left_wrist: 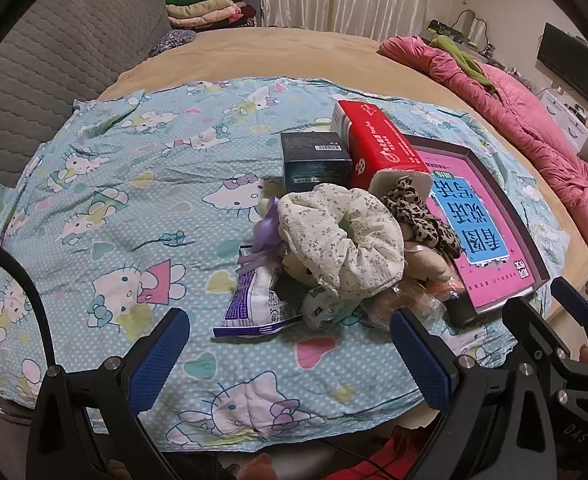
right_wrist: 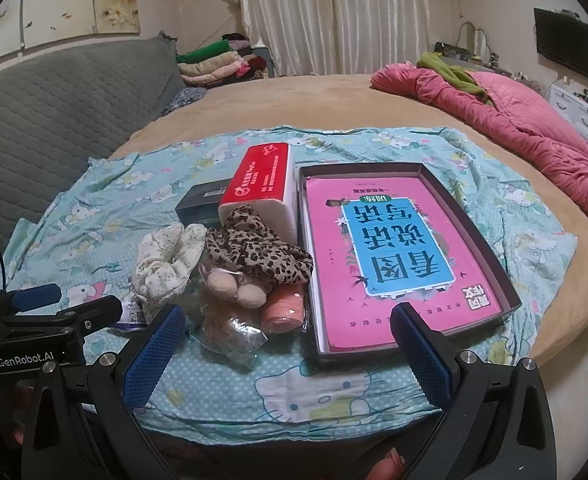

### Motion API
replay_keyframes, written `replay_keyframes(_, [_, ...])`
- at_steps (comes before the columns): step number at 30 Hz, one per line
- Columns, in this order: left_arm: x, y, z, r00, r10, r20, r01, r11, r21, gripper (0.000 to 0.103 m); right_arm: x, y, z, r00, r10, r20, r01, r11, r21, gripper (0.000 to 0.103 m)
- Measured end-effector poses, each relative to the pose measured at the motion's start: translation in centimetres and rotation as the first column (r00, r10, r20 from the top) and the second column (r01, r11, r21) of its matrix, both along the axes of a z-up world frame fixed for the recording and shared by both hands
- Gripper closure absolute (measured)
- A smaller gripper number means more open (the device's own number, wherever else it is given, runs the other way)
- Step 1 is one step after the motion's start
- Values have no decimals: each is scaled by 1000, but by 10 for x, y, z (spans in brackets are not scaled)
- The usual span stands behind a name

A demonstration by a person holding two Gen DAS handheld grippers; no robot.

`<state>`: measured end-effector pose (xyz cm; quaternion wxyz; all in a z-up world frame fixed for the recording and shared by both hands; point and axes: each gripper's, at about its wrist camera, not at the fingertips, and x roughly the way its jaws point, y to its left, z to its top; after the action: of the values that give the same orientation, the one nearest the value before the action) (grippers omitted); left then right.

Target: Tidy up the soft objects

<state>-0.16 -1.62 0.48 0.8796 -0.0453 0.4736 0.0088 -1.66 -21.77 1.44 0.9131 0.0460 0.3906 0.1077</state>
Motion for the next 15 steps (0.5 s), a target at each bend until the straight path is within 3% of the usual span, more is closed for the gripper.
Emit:
replay_keyframes(9, [4,10,-1,1000,6,4,-6,999,-46,2,1,0,-3,1000,13,-2,-13,1000,10,0])
replay_keyframes(15, [14,20,-5,1000,0,-10,-1,993,-116,3,7,-3,-6,1000,4,-8,-4,1000,22,0])
